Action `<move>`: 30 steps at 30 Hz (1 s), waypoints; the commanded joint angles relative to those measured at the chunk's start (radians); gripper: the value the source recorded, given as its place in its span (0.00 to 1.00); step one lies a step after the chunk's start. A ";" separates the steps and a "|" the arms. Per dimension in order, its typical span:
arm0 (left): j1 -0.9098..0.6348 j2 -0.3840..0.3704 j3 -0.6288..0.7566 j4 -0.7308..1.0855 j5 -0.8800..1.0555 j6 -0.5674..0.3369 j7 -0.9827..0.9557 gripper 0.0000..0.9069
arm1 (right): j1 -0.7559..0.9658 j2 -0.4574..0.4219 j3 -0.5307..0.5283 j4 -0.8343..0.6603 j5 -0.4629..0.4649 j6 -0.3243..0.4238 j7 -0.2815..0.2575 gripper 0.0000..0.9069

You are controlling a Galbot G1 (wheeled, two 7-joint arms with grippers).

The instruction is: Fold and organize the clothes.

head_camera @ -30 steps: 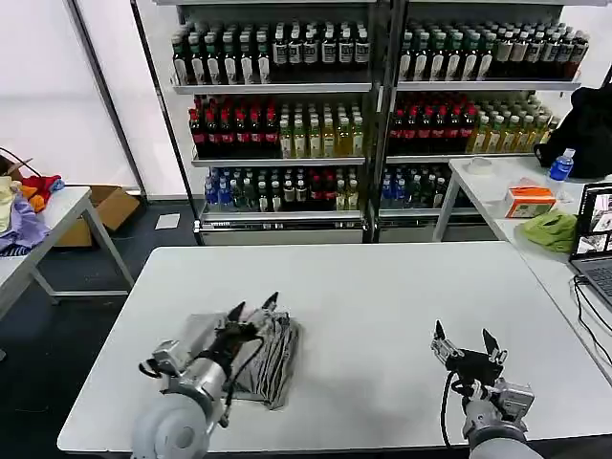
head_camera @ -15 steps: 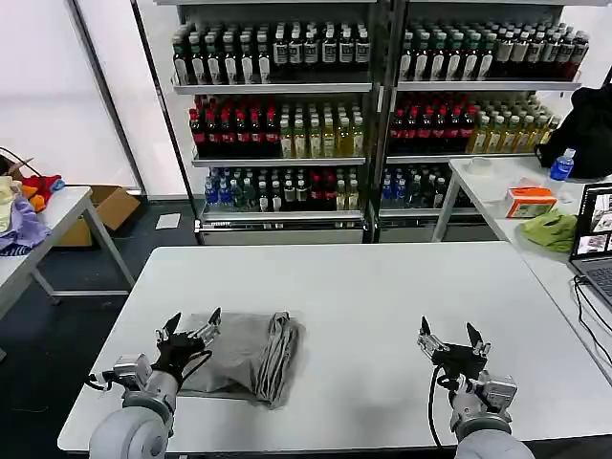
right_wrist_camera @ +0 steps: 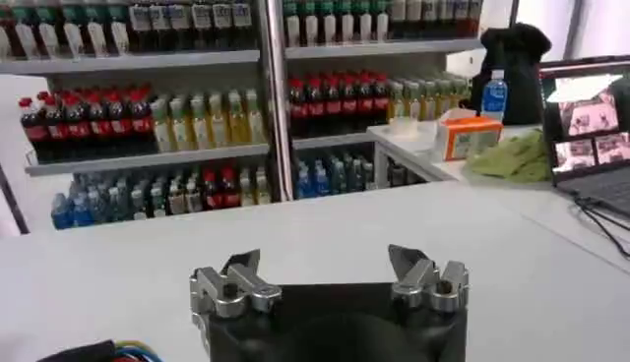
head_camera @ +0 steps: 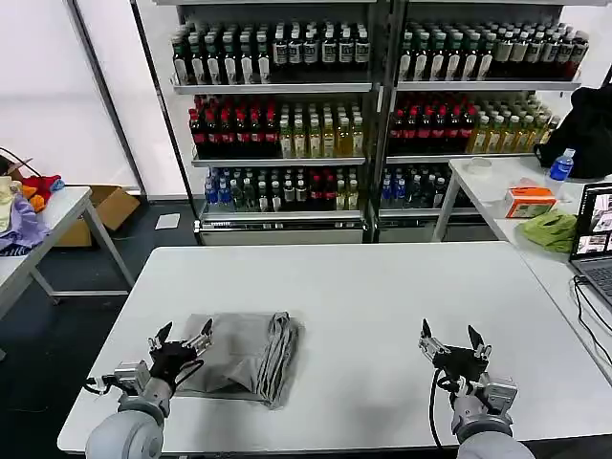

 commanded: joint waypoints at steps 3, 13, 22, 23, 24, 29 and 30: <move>0.009 0.003 -0.011 0.062 0.018 0.003 0.012 1.00 | 0.006 -0.001 -0.007 -0.006 0.000 0.001 -0.001 1.00; -0.003 0.000 -0.009 0.097 -0.022 0.021 0.022 0.92 | 0.006 -0.004 -0.010 -0.007 0.002 0.004 -0.003 1.00; 0.015 -0.003 -0.005 0.092 -0.050 0.031 0.033 0.01 | 0.023 -0.003 -0.022 -0.009 0.001 0.002 -0.003 1.00; 0.019 -0.004 -0.005 0.086 -0.051 0.032 0.034 0.01 | 0.025 -0.003 -0.023 -0.010 0.001 0.001 -0.002 1.00; 0.022 -0.006 -0.004 0.080 -0.054 0.035 0.034 0.01 | 0.029 -0.003 -0.024 -0.013 0.002 0.000 -0.002 1.00; 0.027 -0.016 0.006 0.054 -0.052 0.049 0.025 0.01 | 0.034 -0.009 -0.034 -0.017 0.003 -0.007 0.001 1.00; 0.030 -0.017 0.008 0.052 -0.051 0.050 0.026 0.01 | 0.033 -0.011 -0.039 -0.015 0.003 -0.006 0.001 1.00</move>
